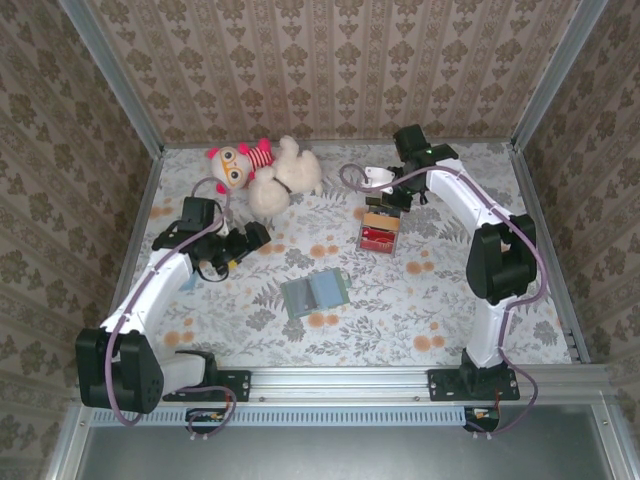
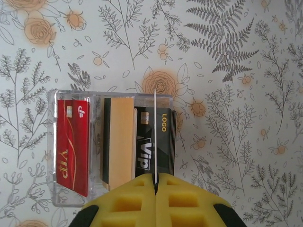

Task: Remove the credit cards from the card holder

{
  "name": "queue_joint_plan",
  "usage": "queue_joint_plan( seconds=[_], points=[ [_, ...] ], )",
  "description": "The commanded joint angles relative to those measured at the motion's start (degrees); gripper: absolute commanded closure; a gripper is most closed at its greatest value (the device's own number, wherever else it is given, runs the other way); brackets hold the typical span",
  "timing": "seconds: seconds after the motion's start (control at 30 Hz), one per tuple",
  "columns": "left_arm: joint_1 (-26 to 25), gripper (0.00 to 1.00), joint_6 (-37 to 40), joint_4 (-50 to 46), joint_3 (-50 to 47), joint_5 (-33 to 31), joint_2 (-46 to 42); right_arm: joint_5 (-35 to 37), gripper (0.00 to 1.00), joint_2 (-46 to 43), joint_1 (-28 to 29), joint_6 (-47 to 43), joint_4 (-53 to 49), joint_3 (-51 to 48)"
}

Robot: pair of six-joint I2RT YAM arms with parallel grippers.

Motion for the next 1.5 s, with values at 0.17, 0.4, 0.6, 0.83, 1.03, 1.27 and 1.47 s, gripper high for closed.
queue_joint_plan(
  seconds=[0.17, 0.4, 0.6, 0.83, 1.03, 1.27, 1.47],
  points=[
    [0.75, 0.0, 0.03, 1.99, -1.26, 2.73, 1.04, 1.45, 0.98, 2.7, -0.18, -2.17, 1.83, -0.43],
    [0.9, 0.0, 0.18, 1.83, -1.62, 2.86, 1.43, 2.67, 0.9, 3.13, -0.41, -2.27, 4.81, -2.31],
    [1.1, 0.0, 0.23, 2.13, -1.92, 3.29, 1.39, 3.14, 0.81, 3.07, -0.61, -2.33, 5.26, -2.91],
    [1.27, 0.0, 0.73, 1.79, -2.07, 3.44, 1.39, 3.55, 0.77, 2.31, -0.87, -1.54, 5.72, -3.31],
    [1.32, 0.0, 0.67, 1.7, -2.18, 3.57, 1.06, 1.24, 0.7, -0.42, -1.18, 2.4, 6.32, -3.19],
    [1.15, 0.0, -0.27, 1.68, -3.05, 3.56, -0.43, 3.39, 0.63, -5.51, -1.15, 23.01, 8.3, -2.98],
    [0.92, 0.0, -0.91, 1.64, -5.25, 3.97, -1.59, 3.19, 0.59, -15.0, -1.02, 48.47, 12.21, -11.07]
  ],
)
